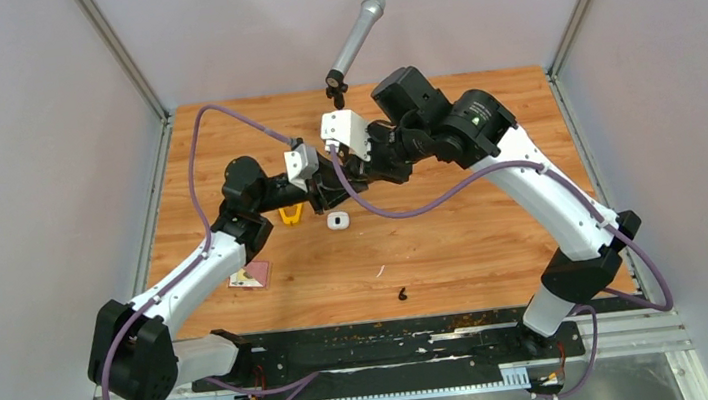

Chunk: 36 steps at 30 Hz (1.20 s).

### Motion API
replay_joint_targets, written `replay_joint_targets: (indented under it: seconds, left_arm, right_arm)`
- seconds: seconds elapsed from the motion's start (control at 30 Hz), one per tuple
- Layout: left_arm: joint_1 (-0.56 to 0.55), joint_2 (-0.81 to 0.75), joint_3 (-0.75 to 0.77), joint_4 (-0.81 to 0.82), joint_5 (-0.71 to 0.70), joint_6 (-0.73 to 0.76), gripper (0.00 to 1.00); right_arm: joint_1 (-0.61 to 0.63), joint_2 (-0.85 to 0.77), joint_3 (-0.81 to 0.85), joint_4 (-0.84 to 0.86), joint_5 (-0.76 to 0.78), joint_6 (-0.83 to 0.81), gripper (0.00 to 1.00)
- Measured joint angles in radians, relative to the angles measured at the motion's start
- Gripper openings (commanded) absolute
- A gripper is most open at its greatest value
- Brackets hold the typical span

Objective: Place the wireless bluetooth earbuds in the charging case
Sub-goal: Adjust the right earbud in the right side groove of the charging case.

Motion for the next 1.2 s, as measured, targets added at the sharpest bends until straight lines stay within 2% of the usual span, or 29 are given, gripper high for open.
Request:
replay_joint_targets:
  seconds: [0.3,0.6,0.9,1.2]
  left_arm:
    - [-0.006,0.001,-0.016,0.047,-0.011,-0.068,0.00]
    - [0.002,0.001,-0.047,0.084,-0.014,-0.118,0.00]
    - [0.002,0.001,-0.048,0.103,-0.013,-0.146,0.00]
    - [0.002,0.001,-0.048,0.106,-0.003,-0.158,0.00]
  right_arm:
    - [0.004,0.003,0.049,0.039,-0.042,0.053,0.43]
    - [-0.009,-0.038,0.077,0.062,-0.111,0.043,0.46]
    - [-0.153,-0.121,-0.076,0.068,-0.171,0.026,0.50]
    - [-0.164,-0.114,-0.109,0.069,-0.245,0.030,0.50]
